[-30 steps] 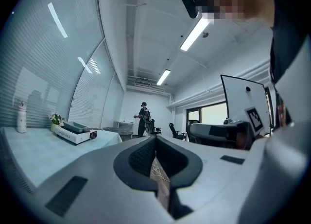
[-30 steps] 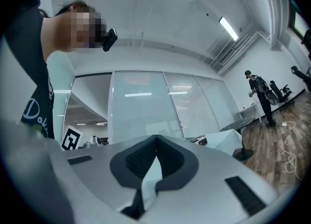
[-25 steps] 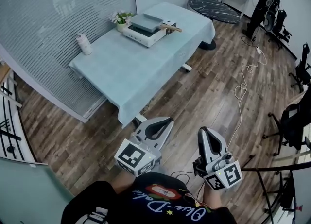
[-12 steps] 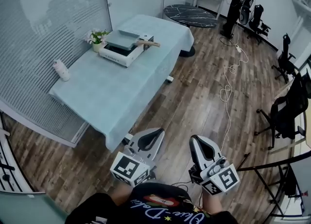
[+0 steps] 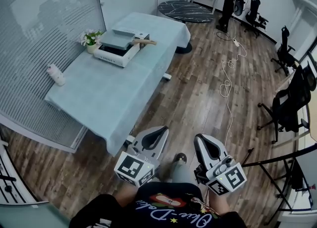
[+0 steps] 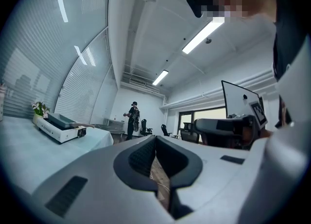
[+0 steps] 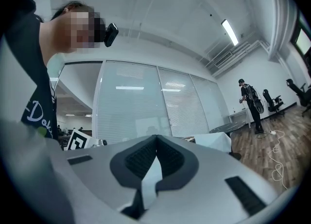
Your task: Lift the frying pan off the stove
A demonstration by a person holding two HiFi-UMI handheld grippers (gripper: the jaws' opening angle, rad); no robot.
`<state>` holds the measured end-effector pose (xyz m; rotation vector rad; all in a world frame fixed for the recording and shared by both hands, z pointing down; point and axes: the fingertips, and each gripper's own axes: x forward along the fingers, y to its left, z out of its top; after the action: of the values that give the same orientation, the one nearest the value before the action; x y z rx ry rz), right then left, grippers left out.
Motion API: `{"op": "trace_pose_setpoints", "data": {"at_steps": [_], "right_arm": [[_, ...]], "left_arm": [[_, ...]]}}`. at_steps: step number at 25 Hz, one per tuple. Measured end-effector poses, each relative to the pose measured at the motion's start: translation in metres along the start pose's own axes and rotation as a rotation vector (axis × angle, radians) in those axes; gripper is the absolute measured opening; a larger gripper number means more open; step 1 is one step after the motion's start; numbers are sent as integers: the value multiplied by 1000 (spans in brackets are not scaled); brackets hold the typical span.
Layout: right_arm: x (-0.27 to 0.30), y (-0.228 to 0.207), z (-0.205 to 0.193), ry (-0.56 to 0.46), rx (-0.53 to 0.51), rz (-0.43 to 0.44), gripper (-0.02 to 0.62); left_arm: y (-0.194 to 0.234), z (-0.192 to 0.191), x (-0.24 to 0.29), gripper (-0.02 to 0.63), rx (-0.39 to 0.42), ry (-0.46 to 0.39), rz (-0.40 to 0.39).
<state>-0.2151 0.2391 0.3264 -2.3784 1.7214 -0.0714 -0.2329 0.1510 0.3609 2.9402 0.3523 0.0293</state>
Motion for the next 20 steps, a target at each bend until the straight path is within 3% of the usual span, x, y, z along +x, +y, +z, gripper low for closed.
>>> {"op": "trace_pose_setpoints", "data": {"at_steps": [6,13,20], "right_arm": [[28,-12,0,21,-14,46,0],[80,-21,-4,58,-17,172,0],[133,-69,-3,71,29,272,0]], "left_arm": [[23,9,7,5,-1,-36,46],[67,7,12,5,2,-30,174],[108,22,52,5,23,-36,276]]}}
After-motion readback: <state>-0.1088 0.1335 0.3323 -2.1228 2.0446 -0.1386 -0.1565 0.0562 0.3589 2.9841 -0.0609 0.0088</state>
